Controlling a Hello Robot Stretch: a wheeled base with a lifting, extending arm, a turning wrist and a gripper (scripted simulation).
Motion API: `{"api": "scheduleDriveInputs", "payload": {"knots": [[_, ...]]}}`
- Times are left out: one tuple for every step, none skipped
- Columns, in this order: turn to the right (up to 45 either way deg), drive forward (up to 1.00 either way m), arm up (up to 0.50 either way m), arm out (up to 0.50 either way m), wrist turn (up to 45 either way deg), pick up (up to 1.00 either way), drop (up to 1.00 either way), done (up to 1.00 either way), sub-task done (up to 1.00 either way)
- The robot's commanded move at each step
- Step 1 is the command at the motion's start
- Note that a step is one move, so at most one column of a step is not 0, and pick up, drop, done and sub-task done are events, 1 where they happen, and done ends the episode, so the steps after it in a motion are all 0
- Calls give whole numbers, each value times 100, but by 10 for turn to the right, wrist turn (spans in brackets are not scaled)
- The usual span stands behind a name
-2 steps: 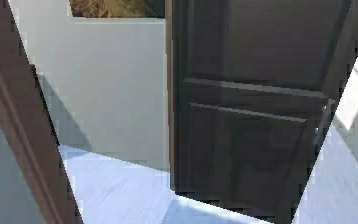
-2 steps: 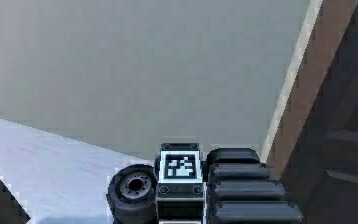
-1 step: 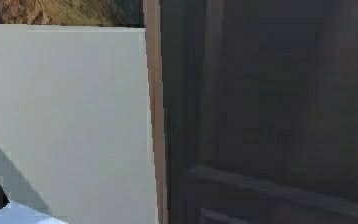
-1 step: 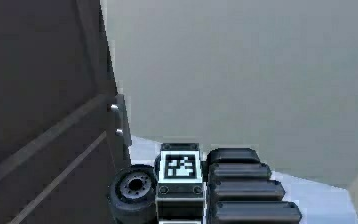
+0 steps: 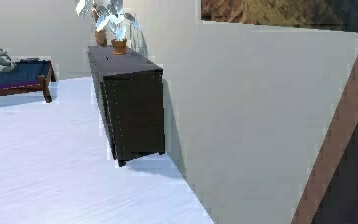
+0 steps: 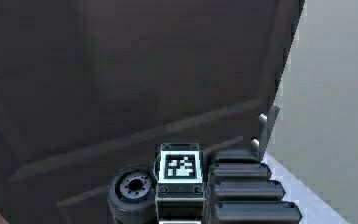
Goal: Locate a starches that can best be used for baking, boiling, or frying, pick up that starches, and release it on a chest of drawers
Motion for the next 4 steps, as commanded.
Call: {"api": "scheduleDriveInputs", "payload": {"knots": [[-240,0,0,0,0,0,0,0,0],[0,45,0,0,0,0,0,0,0],[-120,0,0,0,0,0,0,0,0],[0,100,0,0,0,0,0,0,0]]}}
